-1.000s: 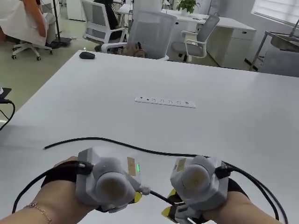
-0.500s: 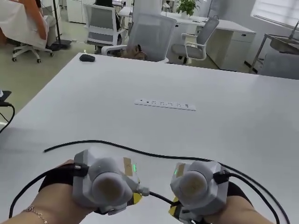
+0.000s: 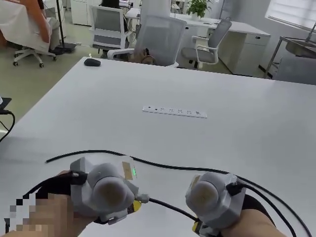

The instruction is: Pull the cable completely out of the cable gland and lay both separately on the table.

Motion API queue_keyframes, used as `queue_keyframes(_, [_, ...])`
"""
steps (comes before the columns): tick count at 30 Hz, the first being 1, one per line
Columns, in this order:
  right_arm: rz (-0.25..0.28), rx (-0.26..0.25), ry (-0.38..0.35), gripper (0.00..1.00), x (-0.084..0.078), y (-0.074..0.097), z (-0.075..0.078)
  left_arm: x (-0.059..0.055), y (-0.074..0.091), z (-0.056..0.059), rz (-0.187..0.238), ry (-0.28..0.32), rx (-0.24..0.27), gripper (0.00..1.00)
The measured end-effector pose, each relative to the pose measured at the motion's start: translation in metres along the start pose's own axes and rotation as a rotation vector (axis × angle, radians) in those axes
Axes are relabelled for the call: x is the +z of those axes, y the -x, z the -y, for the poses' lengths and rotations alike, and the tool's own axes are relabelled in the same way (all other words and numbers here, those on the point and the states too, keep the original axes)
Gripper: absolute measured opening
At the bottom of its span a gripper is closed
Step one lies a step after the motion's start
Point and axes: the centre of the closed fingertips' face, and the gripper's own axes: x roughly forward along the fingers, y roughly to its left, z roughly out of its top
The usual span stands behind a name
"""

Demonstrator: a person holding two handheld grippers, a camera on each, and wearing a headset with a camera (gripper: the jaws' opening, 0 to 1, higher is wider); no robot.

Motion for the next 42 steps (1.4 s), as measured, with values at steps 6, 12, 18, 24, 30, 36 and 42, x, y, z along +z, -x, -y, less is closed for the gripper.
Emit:
queue_keyframes(6, [-0.015, -0.033, -0.033, 0.02, -0.006, 0.002, 0.009, -0.008, 0.003, -0.012, -0.021, 0.034, 0.051, 0.17])
queue_keyframes(12, [-0.011, -0.093, -0.08, 0.03, -0.01, 0.01, 0.023, -0.013, 0.005, -0.018, -0.036, 0.061, 0.073, 0.17])
queue_keyframes(18, [0.062, -0.131, -0.19, 0.03, -0.004, 0.022, 0.038, -0.019, 0.012, -0.032, -0.036, 0.13, 0.114, 0.17])
queue_keyframes(24, [0.162, -0.039, -0.254, 0.03, 0.021, 0.024, 0.047, -0.015, 0.007, -0.023, -0.039, 0.081, 0.082, 0.17])
queue_keyframes(30, [0.267, 0.0, -0.355, 0.03, 0.064, 0.021, 0.109, -0.015, 0.003, -0.015, -0.049, 0.057, 0.044, 0.17])
queue_keyframes(36, [0.536, -0.179, -0.49, 0.14, 0.124, 0.058, 0.21, -0.016, 0.002, -0.01, -0.053, 0.055, 0.023, 0.17])
queue_keyframes(42, [0.533, -0.2, -0.439, 0.13, 0.121, 0.092, 0.205, -0.012, 0.001, -0.007, -0.043, 0.051, 0.01, 0.17])
